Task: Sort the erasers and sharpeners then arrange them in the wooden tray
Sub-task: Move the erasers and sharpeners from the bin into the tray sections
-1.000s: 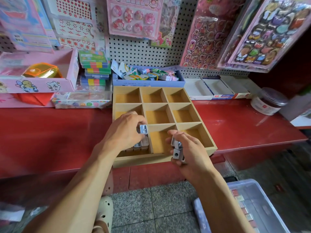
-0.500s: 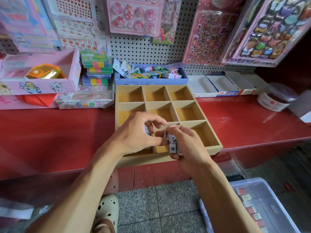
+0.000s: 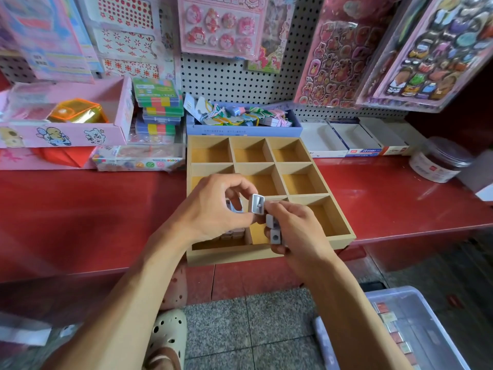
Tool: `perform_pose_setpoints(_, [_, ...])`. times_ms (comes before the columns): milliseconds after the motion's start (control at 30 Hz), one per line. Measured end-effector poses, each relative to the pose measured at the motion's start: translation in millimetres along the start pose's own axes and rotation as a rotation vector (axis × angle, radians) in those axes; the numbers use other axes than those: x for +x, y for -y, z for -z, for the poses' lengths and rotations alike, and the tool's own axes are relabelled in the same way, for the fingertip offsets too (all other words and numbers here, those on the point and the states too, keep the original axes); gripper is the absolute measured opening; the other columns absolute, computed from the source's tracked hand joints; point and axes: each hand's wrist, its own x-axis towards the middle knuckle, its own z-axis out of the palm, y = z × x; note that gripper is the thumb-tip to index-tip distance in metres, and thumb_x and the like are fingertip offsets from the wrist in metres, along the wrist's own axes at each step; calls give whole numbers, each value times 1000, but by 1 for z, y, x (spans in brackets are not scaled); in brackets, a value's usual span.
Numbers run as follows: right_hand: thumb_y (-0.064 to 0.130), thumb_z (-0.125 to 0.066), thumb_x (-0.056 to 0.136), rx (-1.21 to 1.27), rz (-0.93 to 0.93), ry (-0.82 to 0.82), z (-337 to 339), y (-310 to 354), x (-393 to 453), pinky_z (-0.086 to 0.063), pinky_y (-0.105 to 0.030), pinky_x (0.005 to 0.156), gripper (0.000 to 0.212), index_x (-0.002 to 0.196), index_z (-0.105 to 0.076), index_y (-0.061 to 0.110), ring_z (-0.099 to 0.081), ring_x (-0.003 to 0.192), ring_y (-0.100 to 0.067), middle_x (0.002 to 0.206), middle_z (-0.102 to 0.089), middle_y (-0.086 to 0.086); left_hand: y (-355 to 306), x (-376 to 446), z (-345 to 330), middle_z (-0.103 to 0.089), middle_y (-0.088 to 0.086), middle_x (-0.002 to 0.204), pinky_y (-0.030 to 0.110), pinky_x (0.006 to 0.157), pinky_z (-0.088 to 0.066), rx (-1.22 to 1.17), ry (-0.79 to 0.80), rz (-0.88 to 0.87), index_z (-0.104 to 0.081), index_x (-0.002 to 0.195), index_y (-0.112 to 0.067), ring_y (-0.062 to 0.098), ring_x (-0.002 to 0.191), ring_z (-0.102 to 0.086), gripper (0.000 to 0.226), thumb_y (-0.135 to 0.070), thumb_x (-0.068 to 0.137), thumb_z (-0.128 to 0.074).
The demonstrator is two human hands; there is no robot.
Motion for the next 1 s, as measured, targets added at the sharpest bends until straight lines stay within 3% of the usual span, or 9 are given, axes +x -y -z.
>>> perform_pose_setpoints(133, [22, -51, 103, -43, -2, 52, -6, 7, 1, -20, -24, 44, 29, 98, -68, -1, -29, 58, -15, 86, -40, -10, -2, -4, 7, -66, -8, 69, 11, 50, -38, 36, -23, -9, -70, 81, -19, 1, 55, -53, 24, -6, 65, -81])
perform_pose_setpoints(233, [26, -57, 101, -89, 32, 77, -12, 4, 4, -21, -24, 42, 42, 102, -60, -15, -31, 54, -14, 78, -39, -12, -1, -9, 9, -62, -11, 68, 9, 49, -34, 132, -24, -12, -71, 87, -19, 0, 50, -50, 27, -6, 65, -81])
perform_pose_setpoints(300, [31, -60, 98, -87, 47, 55, -14, 3, 6, -21, -25, 42, 45, 98, -60, -14, -32, 52, -13, 70, -40, -12, 4, -9, 11, -64, -15, 73, 13, 53, -40, 188, -54, -3, -69, 92, -24, 3, 55, -54, 32, -15, 66, -83])
perform_pose_setpoints(367, [33, -60, 97, -34, 43, 13, -12, 2, 7, -22, -23, 41, 37, 94, -66, -4, -34, 52, -11, 61, -44, -2, 11, -7, 17, -65, -19, 79, 25, 60, -51, 261, -110, 40, -65, 92, -30, 5, 59, -60, 33, -24, 65, -84])
perform_pose_setpoints(467, [32, -59, 97, 63, 40, -44, -4, 0, 7, -24, -20, 41, 33, 99, -70, 1, -34, 54, -11, 62, -47, 3, 18, -6, 25, -66, -19, 81, 33, 67, -54, 443, -132, 133, -65, 85, -32, 6, 65, -62, 25, -31, 67, -82])
perform_pose_setpoints(567, [26, -56, 100, 95, 9, -82, 2, -3, 6, -30, -17, 38, 29, 102, -70, 0, -40, 55, -10, 74, -48, -5, 19, -4, 24, -68, -15, 92, 30, 71, -53, 581, -91, 175, -68, 92, -32, 10, 78, -62, 23, -33, 72, -80])
perform_pose_setpoints(767, [11, -60, 99, 142, -37, -109, 5, -4, 4, -30, -18, 36, 18, 107, -69, -2, -43, 53, -8, 73, -58, -4, 20, 1, 13, -62, -13, 95, 29, 66, -43, 620, -38, 173, -70, 97, -34, 11, 89, -60, 24, -30, 75, -79])
perform_pose_setpoints(1000, [11, -69, 91, 221, -60, -136, 10, -3, 1, -25, -18, 35, 8, 85, -71, 7, -36, 52, -10, 61, -61, 3, 24, 7, 7, -56, -13, 95, 29, 68, -42, 605, -10, 203, -70, 102, -34, 11, 90, -55, 31, -29, 74, -81])
